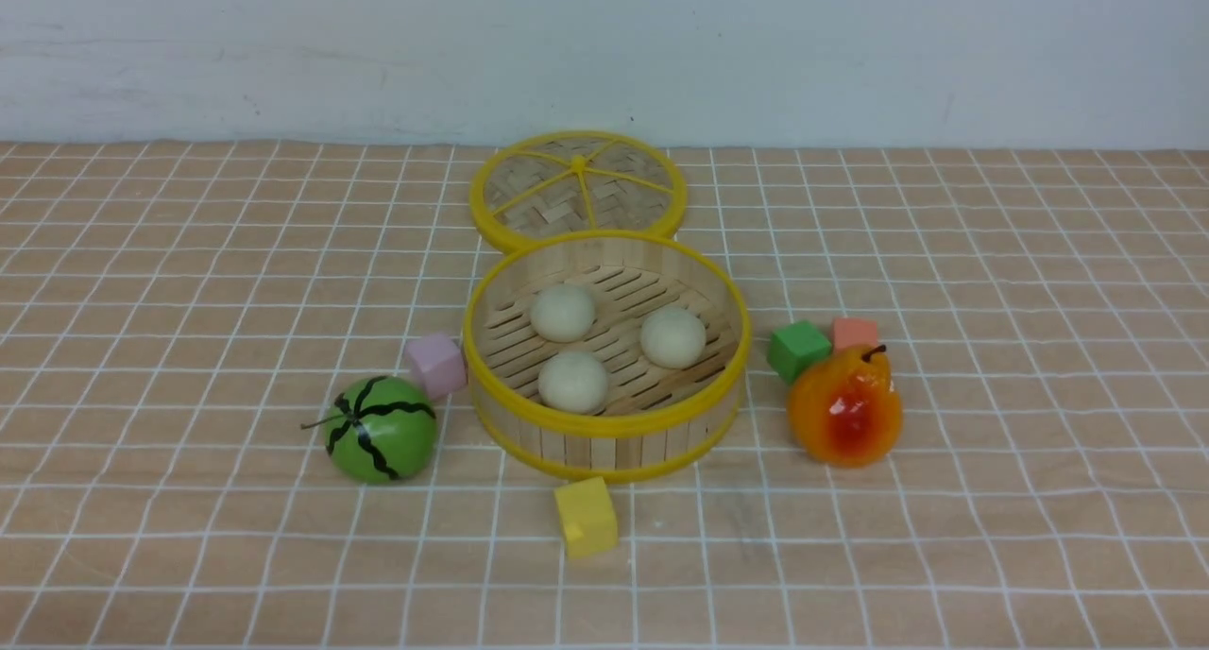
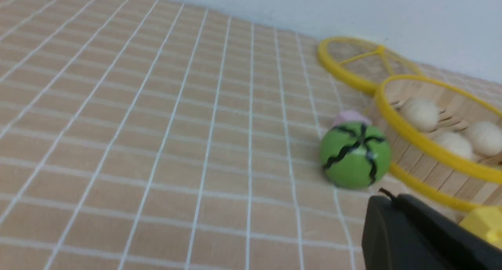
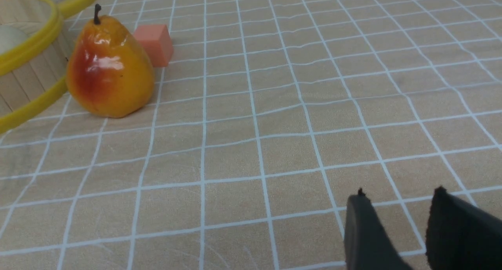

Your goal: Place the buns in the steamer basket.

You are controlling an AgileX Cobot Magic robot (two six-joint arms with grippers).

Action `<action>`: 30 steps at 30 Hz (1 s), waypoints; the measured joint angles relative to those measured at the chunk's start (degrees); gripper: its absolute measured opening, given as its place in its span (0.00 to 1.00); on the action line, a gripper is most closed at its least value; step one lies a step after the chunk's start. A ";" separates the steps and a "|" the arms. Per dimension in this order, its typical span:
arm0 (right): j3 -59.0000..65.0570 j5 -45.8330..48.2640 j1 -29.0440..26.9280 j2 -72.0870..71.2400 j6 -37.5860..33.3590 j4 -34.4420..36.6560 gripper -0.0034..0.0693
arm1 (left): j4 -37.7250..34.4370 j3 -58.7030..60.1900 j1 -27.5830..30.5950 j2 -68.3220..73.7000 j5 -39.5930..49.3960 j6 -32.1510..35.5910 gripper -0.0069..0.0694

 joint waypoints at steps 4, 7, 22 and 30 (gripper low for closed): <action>0.00 0.00 0.00 0.00 0.00 0.00 0.38 | -0.59 4.98 0.02 -0.49 0.03 0.00 0.07; 0.00 0.00 0.00 0.00 0.00 0.00 0.38 | -0.65 5.98 0.02 -0.49 0.85 0.00 0.07; 0.00 0.00 0.00 0.00 0.00 0.00 0.38 | -0.85 6.13 0.02 -0.49 1.46 0.00 0.09; 0.00 0.00 0.00 0.00 0.00 0.00 0.38 | -0.85 6.13 0.02 -0.49 1.46 0.00 0.09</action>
